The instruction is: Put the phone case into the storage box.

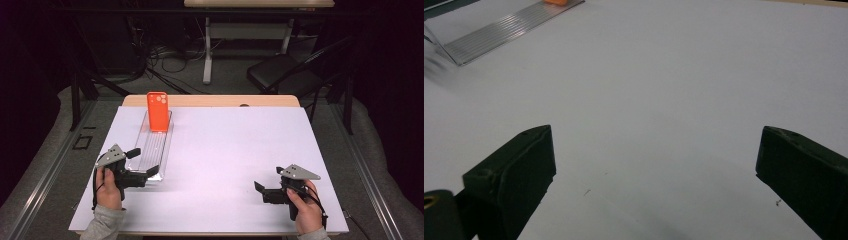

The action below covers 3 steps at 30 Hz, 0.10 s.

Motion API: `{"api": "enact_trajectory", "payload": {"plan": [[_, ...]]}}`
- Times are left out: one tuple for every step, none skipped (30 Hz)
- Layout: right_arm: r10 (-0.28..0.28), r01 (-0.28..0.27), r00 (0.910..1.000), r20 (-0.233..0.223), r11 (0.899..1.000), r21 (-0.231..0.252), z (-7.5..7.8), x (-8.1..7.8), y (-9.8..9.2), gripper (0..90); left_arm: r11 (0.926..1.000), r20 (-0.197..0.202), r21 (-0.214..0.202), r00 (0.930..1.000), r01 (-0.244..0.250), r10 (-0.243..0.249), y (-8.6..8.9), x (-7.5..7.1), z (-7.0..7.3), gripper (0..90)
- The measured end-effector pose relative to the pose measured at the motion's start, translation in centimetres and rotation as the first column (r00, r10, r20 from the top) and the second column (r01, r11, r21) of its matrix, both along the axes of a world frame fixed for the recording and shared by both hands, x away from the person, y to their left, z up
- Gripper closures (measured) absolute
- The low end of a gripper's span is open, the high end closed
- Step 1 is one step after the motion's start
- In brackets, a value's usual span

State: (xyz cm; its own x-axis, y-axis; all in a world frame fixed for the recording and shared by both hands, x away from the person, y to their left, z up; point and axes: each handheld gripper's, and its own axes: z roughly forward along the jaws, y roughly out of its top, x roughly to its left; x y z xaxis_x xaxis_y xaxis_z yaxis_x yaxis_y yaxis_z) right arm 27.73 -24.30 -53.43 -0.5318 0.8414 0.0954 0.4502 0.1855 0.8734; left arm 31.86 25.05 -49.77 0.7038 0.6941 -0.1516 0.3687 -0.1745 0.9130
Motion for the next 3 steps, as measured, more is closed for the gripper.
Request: {"api": "enact_trajectory", "payload": {"plan": [[-0.001,0.001,1.0,-0.004,1.0,0.0,-0.02,-0.01,-0.01,2.2,1.0,-0.001,-0.001,1.0,-0.003,0.003,0.02,0.01,0.01,0.8],[-0.003,0.003,1.0,-0.003,1.0,0.002,-0.05,0.0,-0.02,2.2,1.0,-0.002,-0.001,1.0,-0.002,0.002,0.06,0.02,0.03,0.8],[-0.005,0.005,1.0,-0.004,1.0,0.003,-0.05,0.0,-0.06,2.2,1.0,-0.002,-0.001,1.0,-0.002,0.002,0.06,0.02,0.03,0.8]]}}
